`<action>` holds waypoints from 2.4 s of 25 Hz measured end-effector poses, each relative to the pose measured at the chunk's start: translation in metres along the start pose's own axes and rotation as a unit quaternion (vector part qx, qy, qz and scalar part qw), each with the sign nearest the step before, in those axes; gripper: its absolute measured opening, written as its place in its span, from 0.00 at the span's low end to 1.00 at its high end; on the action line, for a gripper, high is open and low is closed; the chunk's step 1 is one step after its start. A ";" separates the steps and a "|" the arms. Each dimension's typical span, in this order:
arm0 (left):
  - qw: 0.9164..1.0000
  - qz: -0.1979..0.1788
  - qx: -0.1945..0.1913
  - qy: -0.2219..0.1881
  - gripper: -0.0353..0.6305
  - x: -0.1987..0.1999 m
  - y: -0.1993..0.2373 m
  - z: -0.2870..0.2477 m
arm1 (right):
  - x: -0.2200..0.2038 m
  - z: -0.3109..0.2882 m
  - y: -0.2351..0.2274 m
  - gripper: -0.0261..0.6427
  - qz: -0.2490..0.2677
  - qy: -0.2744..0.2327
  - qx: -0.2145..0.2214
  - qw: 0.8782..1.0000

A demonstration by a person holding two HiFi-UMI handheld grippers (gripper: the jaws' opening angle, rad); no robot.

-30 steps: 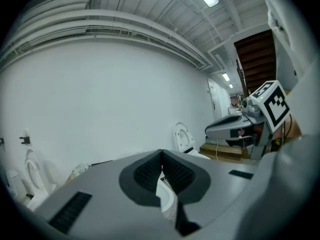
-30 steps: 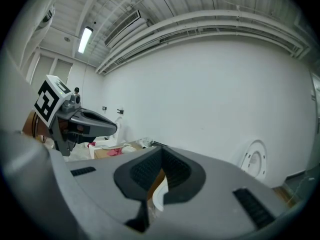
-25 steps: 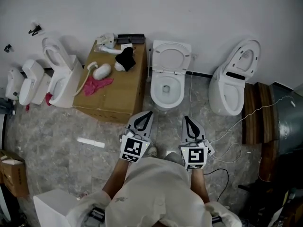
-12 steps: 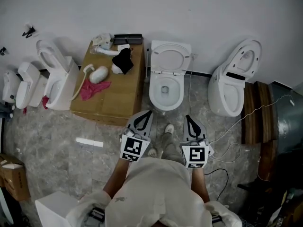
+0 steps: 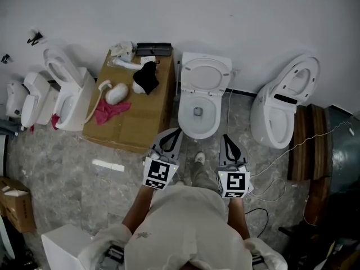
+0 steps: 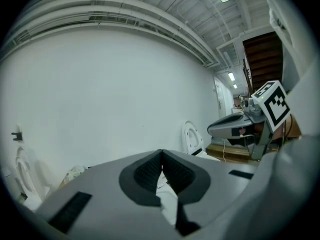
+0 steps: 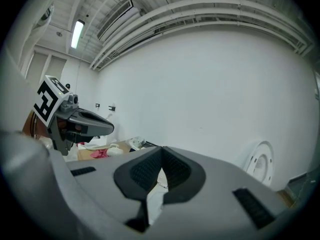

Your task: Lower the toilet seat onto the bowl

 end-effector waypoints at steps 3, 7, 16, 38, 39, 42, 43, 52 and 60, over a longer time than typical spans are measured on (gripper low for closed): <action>1.000 0.004 0.007 0.002 0.07 0.006 0.008 -0.024 | 0.002 -0.023 -0.015 0.05 -0.001 -0.001 0.014 1.000; 1.000 0.007 0.018 0.008 0.08 0.013 0.015 -0.056 | 0.001 -0.055 -0.040 0.05 -0.002 0.000 0.029 1.000; 0.998 0.011 0.050 0.021 0.07 0.030 0.027 -0.128 | -0.003 -0.119 -0.098 0.05 -0.005 -0.001 0.065 0.998; 0.996 0.005 0.074 0.049 0.08 0.011 0.068 -0.239 | -0.044 -0.235 -0.148 0.05 -0.007 0.028 0.109 0.994; 0.996 0.006 0.074 0.048 0.08 0.009 0.073 -0.243 | -0.045 -0.240 -0.147 0.05 -0.005 0.029 0.109 0.994; 0.996 0.010 0.070 0.050 0.08 0.003 0.088 -0.253 | -0.048 -0.255 -0.143 0.05 0.001 0.035 0.107 0.994; 0.996 0.012 0.069 0.051 0.08 0.000 0.093 -0.257 | -0.049 -0.261 -0.142 0.05 0.003 0.038 0.106 0.994; 0.997 0.027 0.039 0.066 0.08 -0.029 0.144 -0.291 | -0.065 -0.316 -0.133 0.05 0.017 0.069 0.081 0.994; 0.996 0.025 0.002 0.082 0.08 -0.050 0.185 -0.325 | -0.078 -0.360 -0.126 0.05 0.027 0.097 0.053 0.993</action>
Point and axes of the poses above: the fingertips, and each gripper's own axes: z backward along the fingers, y to its left, x out of its top, the point moved 7 cm from there along z, backward along the fingers, and after that the axes turned 7 degrees about -x, right-handed, at the moved point
